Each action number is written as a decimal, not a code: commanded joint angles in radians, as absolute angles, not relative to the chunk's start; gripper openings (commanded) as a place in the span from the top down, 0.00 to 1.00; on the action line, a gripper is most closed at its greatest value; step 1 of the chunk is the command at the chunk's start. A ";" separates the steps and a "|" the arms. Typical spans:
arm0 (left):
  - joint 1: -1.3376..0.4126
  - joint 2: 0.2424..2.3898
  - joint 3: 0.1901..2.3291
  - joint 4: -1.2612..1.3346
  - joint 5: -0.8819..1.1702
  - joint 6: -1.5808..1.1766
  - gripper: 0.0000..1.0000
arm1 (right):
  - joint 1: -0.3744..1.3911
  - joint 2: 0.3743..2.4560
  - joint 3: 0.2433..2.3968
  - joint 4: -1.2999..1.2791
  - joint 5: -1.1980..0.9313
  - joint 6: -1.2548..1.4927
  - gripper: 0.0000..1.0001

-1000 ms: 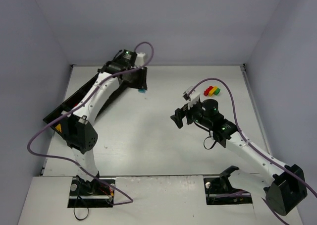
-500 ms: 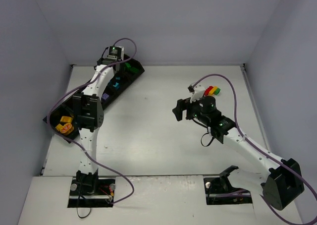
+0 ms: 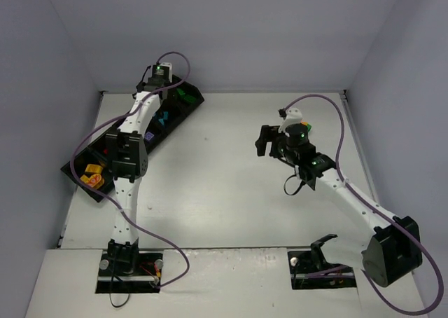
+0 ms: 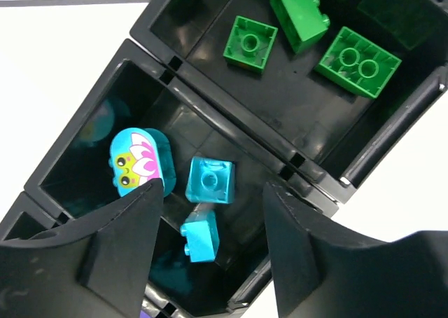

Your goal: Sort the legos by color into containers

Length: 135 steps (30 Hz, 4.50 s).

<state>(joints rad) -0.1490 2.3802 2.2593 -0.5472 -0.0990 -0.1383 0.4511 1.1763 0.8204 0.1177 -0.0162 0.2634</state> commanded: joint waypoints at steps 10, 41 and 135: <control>-0.143 2.060 2.132 -0.514 0.132 -0.316 0.32 | 0.255 1.396 1.089 0.055 0.193 0.400 0.25; -0.156 1.276 1.296 -0.574 0.370 -0.420 0.20 | 0.103 2.013 1.480 -0.132 0.295 0.665 0.21; -0.155 1.298 1.233 -0.525 0.495 -0.462 0.16 | -0.054 2.181 1.680 -0.327 -0.459 -0.769 0.33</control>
<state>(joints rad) -0.1513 1.3476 1.2125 -0.5968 0.4576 -0.4347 -0.0639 2.2436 1.7065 -0.3092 -0.4934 -0.7929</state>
